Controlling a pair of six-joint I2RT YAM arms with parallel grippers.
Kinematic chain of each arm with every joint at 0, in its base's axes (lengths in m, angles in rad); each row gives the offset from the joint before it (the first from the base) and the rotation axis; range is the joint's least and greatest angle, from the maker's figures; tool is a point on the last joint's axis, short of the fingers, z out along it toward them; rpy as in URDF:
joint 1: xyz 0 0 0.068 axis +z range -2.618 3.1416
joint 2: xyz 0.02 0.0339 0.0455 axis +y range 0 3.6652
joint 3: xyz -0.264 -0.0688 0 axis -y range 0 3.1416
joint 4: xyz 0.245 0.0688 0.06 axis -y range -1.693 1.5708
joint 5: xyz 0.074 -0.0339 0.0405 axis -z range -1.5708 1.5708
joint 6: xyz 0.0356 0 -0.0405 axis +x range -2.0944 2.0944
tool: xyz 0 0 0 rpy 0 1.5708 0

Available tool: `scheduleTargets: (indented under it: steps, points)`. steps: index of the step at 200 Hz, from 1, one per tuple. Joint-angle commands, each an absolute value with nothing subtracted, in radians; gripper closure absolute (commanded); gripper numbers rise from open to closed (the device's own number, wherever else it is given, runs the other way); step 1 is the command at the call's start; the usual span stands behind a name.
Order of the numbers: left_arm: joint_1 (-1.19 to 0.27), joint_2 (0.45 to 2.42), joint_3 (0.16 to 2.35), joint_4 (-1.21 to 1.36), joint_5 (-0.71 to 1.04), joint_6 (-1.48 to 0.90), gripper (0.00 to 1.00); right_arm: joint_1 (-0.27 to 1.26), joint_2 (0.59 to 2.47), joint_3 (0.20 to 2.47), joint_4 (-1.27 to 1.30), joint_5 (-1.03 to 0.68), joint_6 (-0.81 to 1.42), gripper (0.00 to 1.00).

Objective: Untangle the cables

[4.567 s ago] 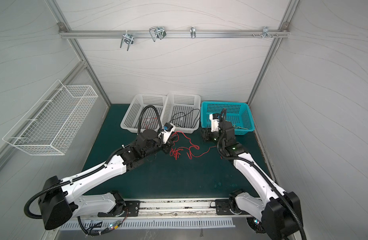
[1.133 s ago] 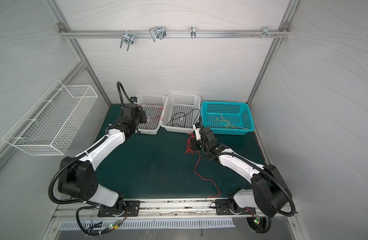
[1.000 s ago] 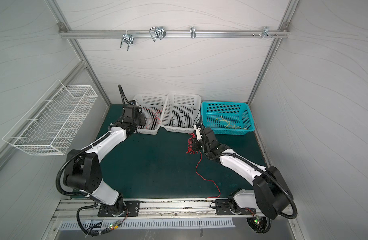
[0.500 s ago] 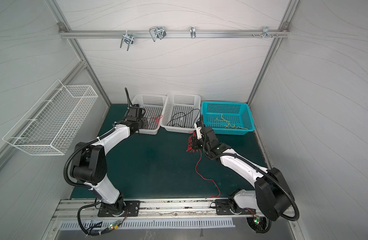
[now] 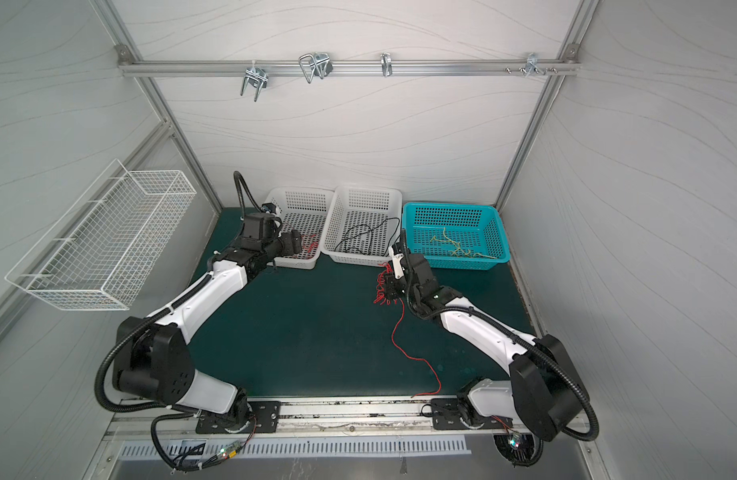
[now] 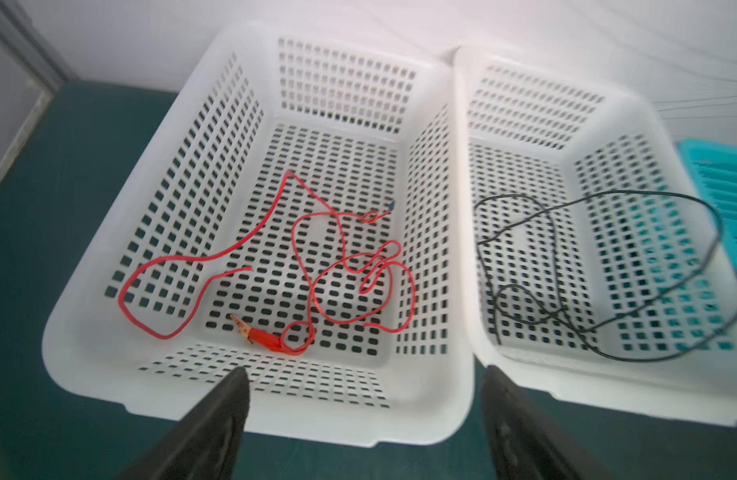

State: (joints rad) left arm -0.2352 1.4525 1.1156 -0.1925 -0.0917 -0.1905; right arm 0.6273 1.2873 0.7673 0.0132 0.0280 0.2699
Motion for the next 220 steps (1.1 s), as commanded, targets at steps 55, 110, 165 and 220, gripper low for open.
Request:
scheduleTargets:
  steps: [55,110,165,220]
  points:
    - [-0.403,1.221,0.873,0.042,0.160,-0.072,0.14,0.631,1.293,0.784,0.043,0.019,0.266,1.00]
    - [-0.475,1.154,0.776,0.088,0.203,-0.098,0.14,0.631,1.289,0.809,0.043,-0.029,0.270,1.00]
    - [-0.541,1.142,0.728,0.101,0.153,-0.116,0.14,0.632,1.250,0.826,0.027,-0.105,0.282,1.00]
    - [-0.579,1.187,0.743,0.111,0.135,-0.146,0.14,0.632,1.179,0.826,-0.029,-0.134,0.268,1.00]
